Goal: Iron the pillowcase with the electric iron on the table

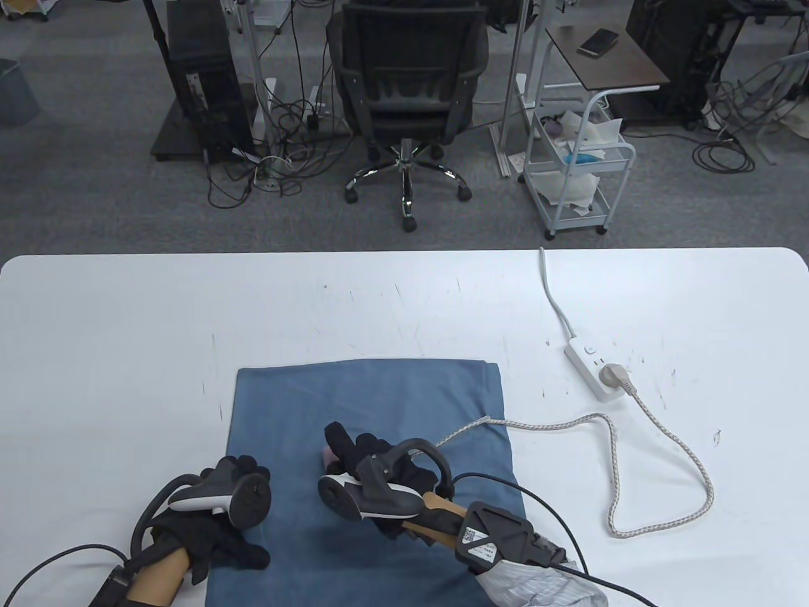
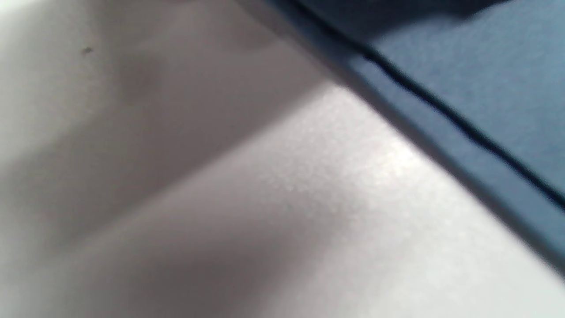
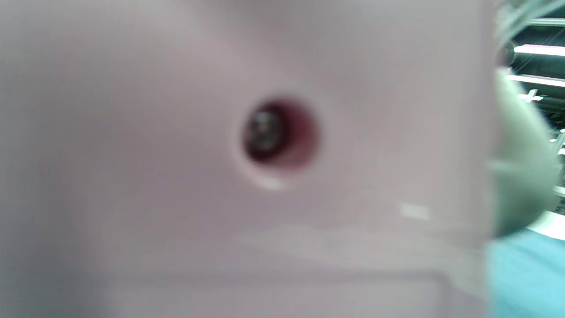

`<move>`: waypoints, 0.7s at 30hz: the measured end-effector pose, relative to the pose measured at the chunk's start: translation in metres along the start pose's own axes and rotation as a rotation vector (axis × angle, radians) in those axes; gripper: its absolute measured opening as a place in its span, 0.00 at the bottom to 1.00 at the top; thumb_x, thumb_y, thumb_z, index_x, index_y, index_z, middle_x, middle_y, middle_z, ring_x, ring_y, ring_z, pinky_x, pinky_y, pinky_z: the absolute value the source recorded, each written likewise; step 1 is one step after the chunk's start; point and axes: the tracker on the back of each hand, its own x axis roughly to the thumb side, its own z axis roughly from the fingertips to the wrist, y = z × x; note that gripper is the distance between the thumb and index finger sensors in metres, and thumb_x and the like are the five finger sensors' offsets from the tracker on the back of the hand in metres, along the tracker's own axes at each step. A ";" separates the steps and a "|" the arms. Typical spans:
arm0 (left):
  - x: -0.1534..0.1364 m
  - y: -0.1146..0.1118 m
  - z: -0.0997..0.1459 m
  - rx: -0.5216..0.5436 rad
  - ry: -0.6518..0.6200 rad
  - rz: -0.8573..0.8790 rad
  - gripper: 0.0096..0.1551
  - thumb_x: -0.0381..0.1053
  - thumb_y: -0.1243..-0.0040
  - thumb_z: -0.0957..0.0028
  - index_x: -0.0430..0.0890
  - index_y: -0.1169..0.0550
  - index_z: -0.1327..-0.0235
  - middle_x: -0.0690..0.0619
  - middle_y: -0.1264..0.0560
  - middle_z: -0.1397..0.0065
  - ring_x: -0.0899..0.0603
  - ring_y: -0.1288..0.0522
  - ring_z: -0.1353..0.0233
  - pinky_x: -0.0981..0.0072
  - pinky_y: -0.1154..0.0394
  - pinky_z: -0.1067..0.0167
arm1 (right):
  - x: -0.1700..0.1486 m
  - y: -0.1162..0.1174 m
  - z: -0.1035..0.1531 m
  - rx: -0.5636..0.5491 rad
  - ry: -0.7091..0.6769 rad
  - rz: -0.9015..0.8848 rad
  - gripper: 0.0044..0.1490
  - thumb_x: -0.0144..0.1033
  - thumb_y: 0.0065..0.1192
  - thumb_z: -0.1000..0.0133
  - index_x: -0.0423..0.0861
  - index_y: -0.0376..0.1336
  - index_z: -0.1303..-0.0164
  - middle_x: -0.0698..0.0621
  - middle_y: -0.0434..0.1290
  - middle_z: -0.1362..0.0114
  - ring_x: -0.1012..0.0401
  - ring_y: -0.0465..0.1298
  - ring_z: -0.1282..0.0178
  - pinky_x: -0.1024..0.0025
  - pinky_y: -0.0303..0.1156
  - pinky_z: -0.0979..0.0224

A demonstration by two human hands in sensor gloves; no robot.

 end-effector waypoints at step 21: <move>0.000 -0.001 0.000 -0.001 -0.005 0.008 0.77 0.77 0.56 0.59 0.32 0.79 0.29 0.25 0.83 0.28 0.18 0.77 0.28 0.27 0.68 0.32 | -0.196 0.026 0.012 0.040 0.468 0.064 0.39 0.49 0.41 0.38 0.43 0.49 0.18 0.47 0.77 0.46 0.62 0.79 0.65 0.70 0.80 0.59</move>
